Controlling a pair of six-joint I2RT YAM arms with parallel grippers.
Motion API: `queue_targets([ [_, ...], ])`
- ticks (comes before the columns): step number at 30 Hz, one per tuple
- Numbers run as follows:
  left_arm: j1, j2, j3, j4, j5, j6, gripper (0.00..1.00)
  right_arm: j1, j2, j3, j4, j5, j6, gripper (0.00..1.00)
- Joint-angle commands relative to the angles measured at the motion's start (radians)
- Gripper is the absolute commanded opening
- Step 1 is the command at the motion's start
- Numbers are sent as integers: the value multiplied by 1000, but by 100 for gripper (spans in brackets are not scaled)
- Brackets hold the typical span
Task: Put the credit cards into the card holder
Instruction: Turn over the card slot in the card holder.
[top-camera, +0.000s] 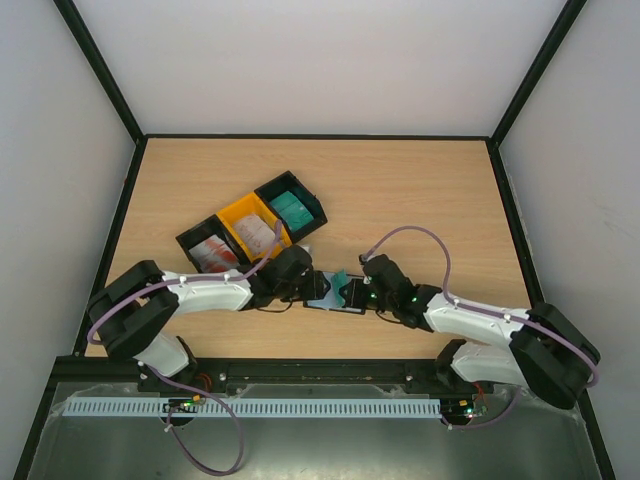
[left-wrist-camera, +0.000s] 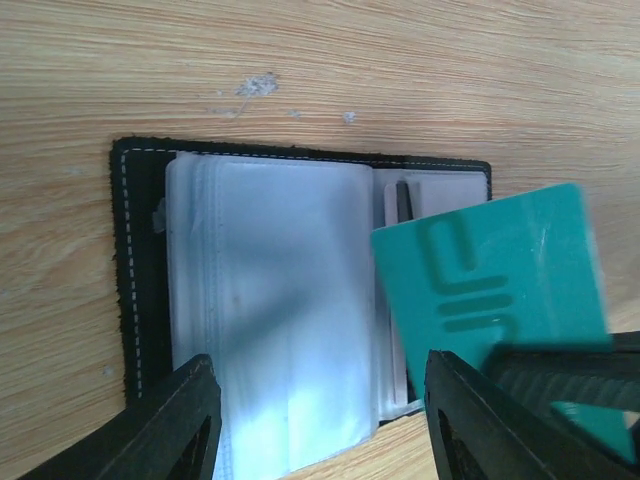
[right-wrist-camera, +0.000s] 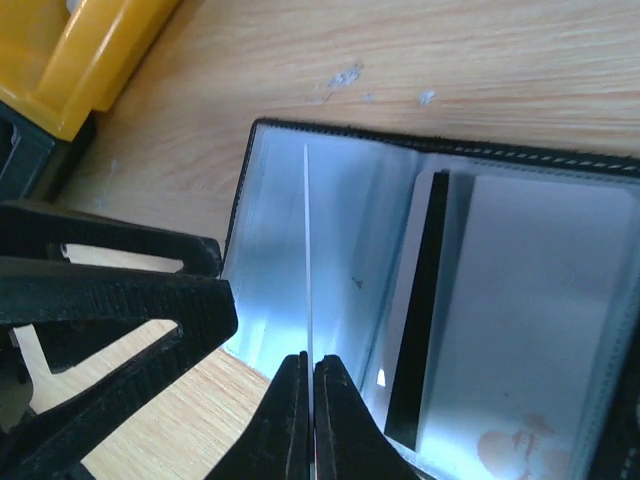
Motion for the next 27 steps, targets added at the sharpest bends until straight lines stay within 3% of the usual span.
queue_targets([
  [1,9,13,-17,53,44,-5,57,6,53,-2,69,-86,-27,2],
  [21,23,21,-18,41,47,-17,58,6,140,-20,-122,88,40,2],
  [27,24,41,-17,70,79,-17,53,6,127,-19,-134,104,40,2],
])
